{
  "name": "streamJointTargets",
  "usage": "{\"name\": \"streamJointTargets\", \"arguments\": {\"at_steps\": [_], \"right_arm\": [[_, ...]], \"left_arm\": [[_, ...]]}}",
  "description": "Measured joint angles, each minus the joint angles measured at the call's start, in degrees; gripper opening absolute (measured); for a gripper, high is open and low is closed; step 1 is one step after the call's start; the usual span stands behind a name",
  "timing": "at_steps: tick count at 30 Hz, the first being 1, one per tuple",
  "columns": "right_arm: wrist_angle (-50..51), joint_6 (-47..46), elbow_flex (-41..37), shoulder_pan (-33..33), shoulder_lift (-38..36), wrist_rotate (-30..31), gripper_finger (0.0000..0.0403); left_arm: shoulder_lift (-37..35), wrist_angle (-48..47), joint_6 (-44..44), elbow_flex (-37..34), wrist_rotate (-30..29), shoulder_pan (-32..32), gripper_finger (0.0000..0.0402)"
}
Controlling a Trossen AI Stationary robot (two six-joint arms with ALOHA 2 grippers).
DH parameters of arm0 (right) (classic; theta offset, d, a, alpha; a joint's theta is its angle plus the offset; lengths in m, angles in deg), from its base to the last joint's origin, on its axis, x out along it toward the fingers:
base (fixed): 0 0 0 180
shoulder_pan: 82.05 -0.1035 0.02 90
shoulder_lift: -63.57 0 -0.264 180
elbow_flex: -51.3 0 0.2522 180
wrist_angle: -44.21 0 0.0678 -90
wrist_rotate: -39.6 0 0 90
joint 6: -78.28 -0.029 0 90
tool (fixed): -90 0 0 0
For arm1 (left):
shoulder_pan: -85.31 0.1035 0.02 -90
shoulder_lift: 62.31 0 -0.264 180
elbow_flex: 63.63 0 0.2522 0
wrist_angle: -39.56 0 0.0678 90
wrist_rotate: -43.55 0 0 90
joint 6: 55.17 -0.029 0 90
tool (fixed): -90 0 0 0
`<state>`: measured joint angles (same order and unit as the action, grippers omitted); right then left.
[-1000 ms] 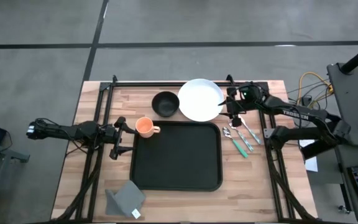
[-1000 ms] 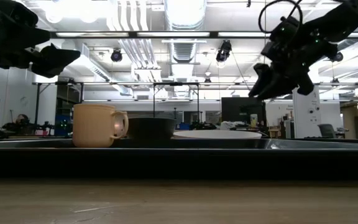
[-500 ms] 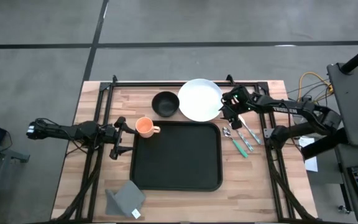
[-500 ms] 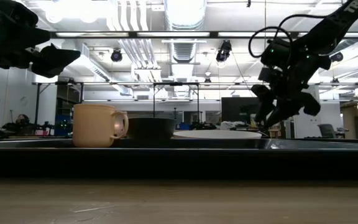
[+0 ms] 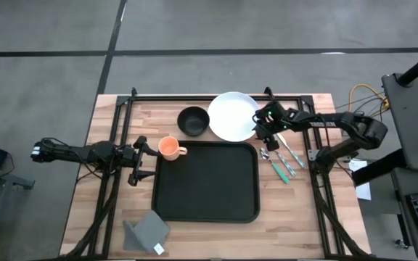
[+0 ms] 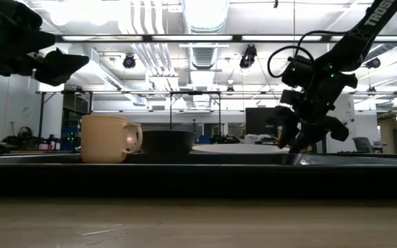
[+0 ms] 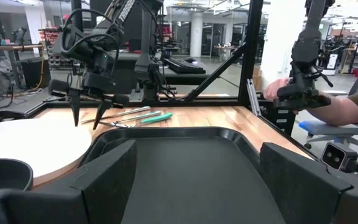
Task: Set up tray
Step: Put the white plate on the black serving tray
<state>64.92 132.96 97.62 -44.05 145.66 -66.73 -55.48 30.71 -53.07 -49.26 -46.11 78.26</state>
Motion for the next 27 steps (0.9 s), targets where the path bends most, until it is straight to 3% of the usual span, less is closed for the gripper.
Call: {"name": "streamJointTargets", "arguments": {"at_steps": [20,23,27], "right_arm": [[-5.9,-1.1,0.1,0.0,6.5,1.2,0.0186],[-5.9,-1.9,0.1,0.0,6.4,1.3,0.0173],[-6.0,-1.7,0.1,0.0,6.9,1.3,0.0128]], "left_arm": [[0.0,0.0,0.0,0.0,-0.2,0.0,0.0315],[0.0,0.0,0.0,0.0,-0.2,0.0,0.0315],[0.0,0.0,0.0,0.0,-0.2,0.0,0.0315]]}}
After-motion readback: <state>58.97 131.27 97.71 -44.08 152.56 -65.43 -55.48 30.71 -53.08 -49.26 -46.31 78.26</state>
